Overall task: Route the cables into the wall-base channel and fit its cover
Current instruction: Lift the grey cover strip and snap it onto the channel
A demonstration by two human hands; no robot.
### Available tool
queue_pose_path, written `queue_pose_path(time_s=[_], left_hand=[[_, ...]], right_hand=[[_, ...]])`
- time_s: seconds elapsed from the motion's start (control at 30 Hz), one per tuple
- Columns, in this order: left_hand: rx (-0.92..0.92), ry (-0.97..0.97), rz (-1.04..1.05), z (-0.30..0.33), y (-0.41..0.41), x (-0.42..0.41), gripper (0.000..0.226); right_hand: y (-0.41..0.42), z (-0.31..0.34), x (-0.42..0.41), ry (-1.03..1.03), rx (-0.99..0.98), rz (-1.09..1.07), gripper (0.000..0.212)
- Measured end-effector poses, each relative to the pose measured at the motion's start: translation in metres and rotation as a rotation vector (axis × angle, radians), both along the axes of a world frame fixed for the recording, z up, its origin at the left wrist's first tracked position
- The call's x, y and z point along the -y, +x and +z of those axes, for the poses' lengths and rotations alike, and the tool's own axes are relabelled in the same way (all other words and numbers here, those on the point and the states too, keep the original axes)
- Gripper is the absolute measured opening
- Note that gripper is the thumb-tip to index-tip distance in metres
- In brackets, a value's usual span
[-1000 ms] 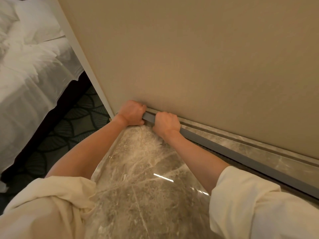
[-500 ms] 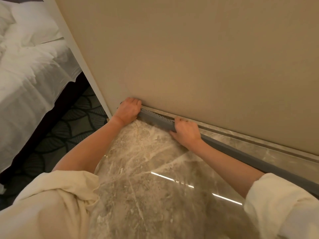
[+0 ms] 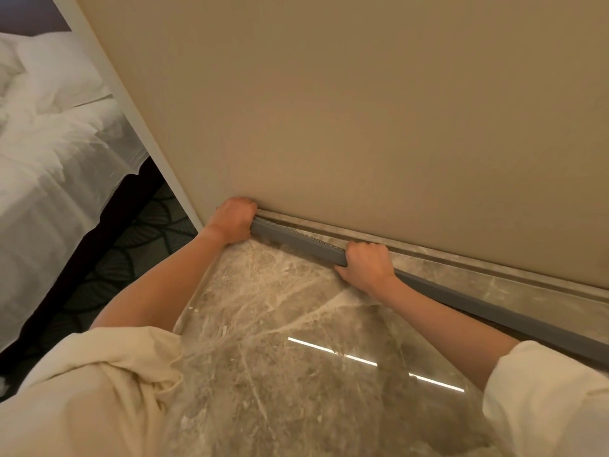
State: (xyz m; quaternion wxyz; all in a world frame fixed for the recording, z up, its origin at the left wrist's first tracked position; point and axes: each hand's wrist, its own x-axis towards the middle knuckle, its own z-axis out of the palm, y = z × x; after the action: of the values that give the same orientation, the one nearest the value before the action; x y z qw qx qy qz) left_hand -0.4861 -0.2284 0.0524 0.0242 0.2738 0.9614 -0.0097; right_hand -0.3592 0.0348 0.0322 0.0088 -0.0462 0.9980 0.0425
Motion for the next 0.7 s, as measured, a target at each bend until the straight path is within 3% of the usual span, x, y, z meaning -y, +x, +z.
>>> queue_pose_path(time_s=[0.13, 0.37, 0.53, 0.7], left_hand=[[0.000, 0.013, -0.014, -0.003, -0.001, -0.001, 0.015], [0.042, 0.032, -0.042, -0.002, -0.006, 0.002, 0.013], [0.076, 0.130, -0.044, 0.007, -0.010, 0.021, 0.017], [-0.083, 0.054, -0.180, 0.012, -0.008, 0.047, 0.023]], right_hand=[[-0.015, -0.001, 0.033, -0.043, 0.015, 0.015, 0.029], [-0.073, 0.008, 0.118, -0.231, 0.033, 0.190, 0.032], [-0.089, 0.004, 0.134, -0.234, 0.019, 0.219, 0.037], [-0.090, 0.002, 0.134, -0.227, -0.003, 0.227, 0.041]])
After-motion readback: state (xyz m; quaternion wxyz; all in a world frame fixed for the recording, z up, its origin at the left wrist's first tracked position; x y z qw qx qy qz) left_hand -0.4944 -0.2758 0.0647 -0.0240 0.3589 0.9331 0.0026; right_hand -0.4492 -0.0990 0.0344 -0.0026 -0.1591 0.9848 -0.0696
